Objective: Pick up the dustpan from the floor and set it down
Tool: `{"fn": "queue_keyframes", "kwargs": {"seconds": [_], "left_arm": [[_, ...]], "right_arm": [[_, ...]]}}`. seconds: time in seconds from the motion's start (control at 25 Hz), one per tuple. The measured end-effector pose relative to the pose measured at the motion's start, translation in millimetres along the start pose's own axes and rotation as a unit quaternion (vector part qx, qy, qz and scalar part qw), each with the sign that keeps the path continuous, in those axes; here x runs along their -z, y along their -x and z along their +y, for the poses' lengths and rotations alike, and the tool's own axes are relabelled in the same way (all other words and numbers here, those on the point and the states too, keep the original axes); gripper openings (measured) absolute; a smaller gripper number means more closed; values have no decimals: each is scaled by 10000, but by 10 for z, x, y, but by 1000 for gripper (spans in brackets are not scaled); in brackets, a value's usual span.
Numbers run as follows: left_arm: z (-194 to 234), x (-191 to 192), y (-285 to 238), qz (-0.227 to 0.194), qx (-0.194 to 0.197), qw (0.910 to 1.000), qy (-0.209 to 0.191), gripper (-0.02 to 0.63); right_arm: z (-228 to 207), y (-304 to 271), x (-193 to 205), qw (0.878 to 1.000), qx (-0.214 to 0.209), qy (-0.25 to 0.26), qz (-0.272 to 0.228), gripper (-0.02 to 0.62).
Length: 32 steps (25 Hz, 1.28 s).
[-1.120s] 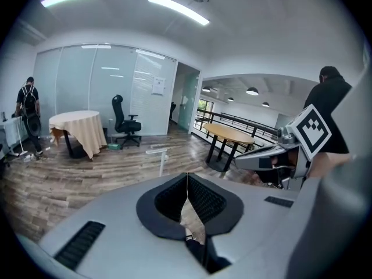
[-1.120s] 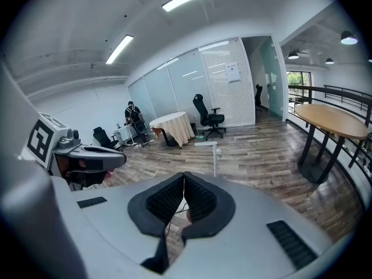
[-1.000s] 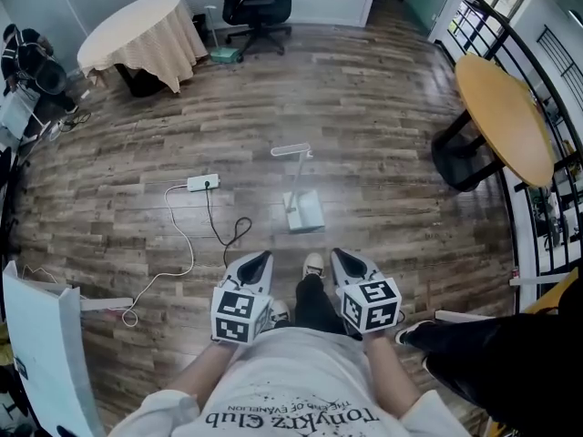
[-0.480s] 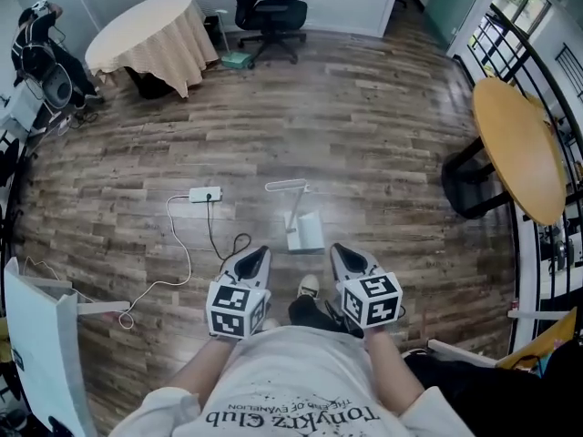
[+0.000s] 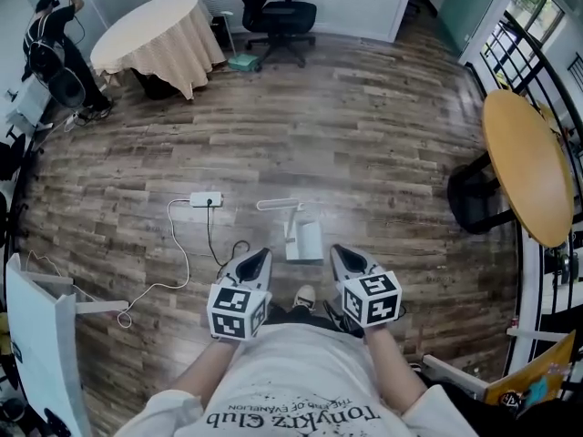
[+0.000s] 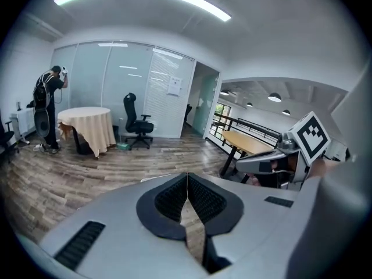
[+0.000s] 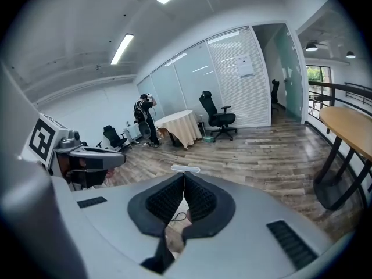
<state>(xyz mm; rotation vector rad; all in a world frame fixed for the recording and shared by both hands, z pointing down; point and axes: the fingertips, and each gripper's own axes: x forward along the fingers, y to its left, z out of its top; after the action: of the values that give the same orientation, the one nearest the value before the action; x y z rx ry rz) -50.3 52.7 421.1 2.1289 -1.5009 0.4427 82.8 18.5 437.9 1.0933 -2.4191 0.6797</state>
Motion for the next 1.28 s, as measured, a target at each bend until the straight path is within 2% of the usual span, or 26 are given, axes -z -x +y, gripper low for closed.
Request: {"fn": "queue_keyframes", "kwargs": {"seconds": [0.28,0.64,1.04,1.28], "left_arm": [[144,-163,-55,29,5,10000,-40,25],[251,-425,-167,-19,258,9990,-358,25],[382,-326,-447,314,348,9956,-809,23],[413,-386,-631,343,506,9916,-1138,25]], "right_arm": [[29,-106,-131,10000,16,-69,8,26],[32,-198,-243,9994,178,-297,-19,26],[-87,-417,-188,9984,274,-468,158,26],[-217,-575,-129,9969,339,-662,242,26]]}}
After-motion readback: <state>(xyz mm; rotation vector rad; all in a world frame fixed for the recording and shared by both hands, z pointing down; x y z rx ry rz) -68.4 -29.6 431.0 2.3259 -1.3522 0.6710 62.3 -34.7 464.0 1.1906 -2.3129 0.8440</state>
